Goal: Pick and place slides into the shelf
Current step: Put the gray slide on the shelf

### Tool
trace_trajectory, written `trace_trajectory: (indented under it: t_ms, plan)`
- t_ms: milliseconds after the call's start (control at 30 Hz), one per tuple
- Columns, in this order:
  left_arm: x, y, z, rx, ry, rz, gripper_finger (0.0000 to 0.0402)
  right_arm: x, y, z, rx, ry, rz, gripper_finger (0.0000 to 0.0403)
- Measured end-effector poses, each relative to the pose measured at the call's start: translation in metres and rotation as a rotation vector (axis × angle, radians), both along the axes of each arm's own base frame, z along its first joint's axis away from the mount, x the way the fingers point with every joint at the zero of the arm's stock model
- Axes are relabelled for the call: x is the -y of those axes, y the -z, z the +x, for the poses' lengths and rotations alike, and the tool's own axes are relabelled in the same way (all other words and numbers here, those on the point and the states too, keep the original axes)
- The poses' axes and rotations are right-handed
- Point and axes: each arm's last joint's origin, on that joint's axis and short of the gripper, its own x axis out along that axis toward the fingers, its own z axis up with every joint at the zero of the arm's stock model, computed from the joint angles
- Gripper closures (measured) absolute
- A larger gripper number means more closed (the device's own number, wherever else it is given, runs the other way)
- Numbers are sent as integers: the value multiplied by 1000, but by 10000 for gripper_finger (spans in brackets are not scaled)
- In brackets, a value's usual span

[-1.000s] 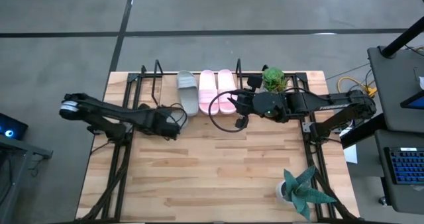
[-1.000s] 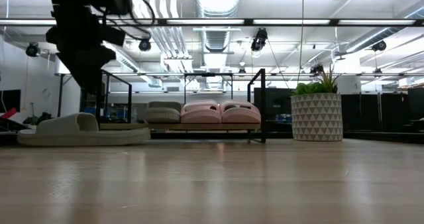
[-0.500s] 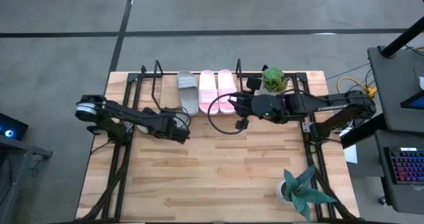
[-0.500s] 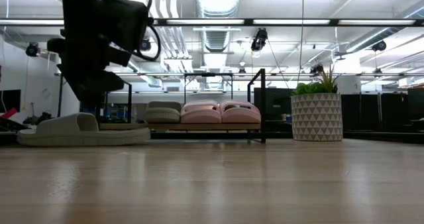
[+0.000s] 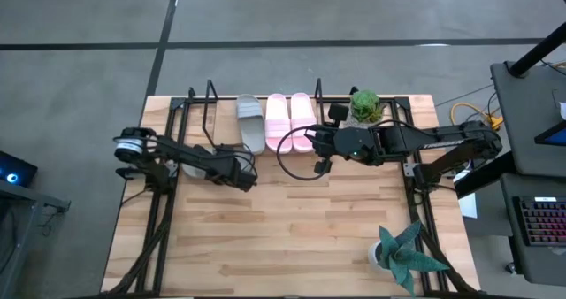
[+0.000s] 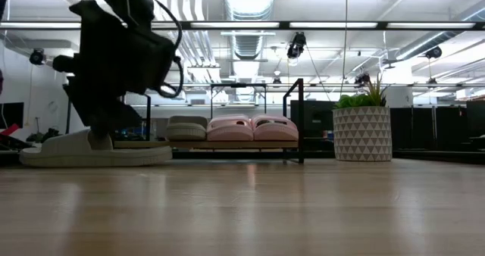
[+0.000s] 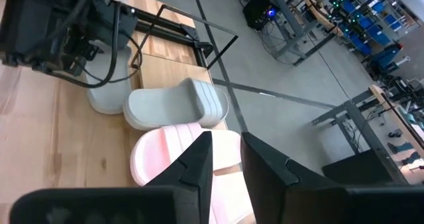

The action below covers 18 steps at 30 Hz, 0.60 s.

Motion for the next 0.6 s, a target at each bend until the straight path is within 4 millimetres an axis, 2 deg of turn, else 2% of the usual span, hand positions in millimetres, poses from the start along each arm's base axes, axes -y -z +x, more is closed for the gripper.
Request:
trace_trajectory:
  t_ms: [233,333,433,600]
  plan:
    - [-3,17,2,-99,-15,39,196,0,0,0,0,0,0,329]
    - [-3,22,1,-152,-17,40,217,0,0,0,-1,0,0,326]
    - [-3,23,-1,-197,-8,22,266,0,1,0,-1,0,0,327]
    - [-3,22,-3,-240,27,-15,378,0,1,0,-1,0,0,335]
